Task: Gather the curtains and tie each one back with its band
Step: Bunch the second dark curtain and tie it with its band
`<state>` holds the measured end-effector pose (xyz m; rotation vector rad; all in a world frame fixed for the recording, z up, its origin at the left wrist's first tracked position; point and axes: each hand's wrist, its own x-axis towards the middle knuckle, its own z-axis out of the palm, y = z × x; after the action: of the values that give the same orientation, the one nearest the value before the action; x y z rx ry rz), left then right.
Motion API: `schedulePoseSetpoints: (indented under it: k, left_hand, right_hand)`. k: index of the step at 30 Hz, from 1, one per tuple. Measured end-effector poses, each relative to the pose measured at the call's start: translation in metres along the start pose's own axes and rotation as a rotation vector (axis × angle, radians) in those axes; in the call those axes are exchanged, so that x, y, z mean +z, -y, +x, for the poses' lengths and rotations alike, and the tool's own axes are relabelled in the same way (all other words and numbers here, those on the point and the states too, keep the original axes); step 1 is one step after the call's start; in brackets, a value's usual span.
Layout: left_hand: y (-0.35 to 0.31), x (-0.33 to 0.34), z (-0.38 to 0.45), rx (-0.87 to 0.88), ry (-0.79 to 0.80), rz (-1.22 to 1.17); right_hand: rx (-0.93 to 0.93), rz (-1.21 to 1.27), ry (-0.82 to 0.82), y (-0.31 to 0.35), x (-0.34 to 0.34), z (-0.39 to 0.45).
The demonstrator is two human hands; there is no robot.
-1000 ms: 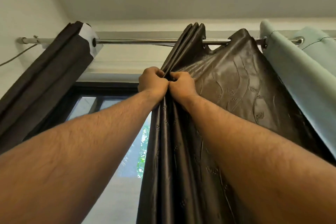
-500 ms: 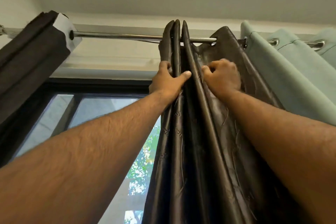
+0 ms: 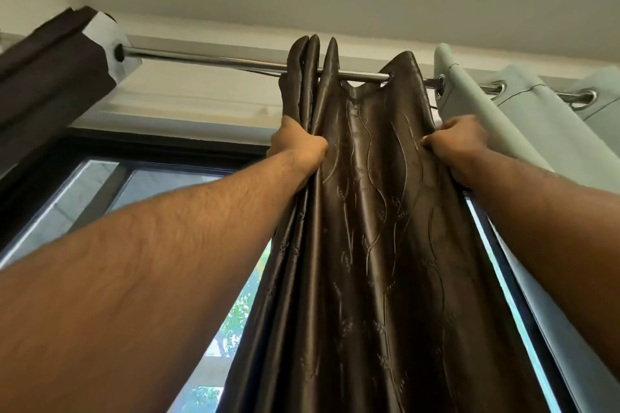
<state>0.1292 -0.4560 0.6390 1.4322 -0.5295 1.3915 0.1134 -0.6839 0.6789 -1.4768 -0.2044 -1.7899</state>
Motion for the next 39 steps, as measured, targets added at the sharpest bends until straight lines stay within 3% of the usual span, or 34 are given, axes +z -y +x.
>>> schedulePoseSetpoints:
  k: [4, 8, 13, 21, 24, 29, 33, 39]
  left_hand:
    - [0.009, -0.009, 0.010, -0.008, -0.094, -0.024]
    - [0.017, -0.019, 0.020, 0.038, -0.073, -0.065]
    - [0.020, -0.033, 0.029, 0.114, -0.062, -0.129]
    - [0.031, -0.077, 0.053, 0.135, -0.110, -0.135]
    - [0.036, -0.086, 0.049, 0.102, -0.057, -0.193]
    - [0.036, -0.088, 0.039, 0.047, 0.267, -0.404]
    - [0.039, -0.081, 0.042, 0.037, 0.412, -0.575]
    - [0.041, -0.064, 0.060, -0.031, 0.469, -0.859]
  right_hand:
    - [-0.045, 0.156, 0.086, 0.016, 0.023, -0.007]
    - [-0.075, 0.479, 0.363, 0.061, 0.051, -0.039]
    - [-0.131, 0.543, 0.463, 0.118, 0.105, -0.085]
    - [-0.149, 0.656, 0.636, 0.147, 0.143, -0.108]
    - [-0.138, 0.741, 0.615, 0.143, 0.149, -0.106]
    - [-0.016, 0.823, 0.539, 0.113, 0.139, -0.084]
    - [-0.011, 0.812, 0.408, 0.093, 0.131, -0.067]
    - [-0.057, 0.829, 0.376, 0.086, 0.136, -0.058]
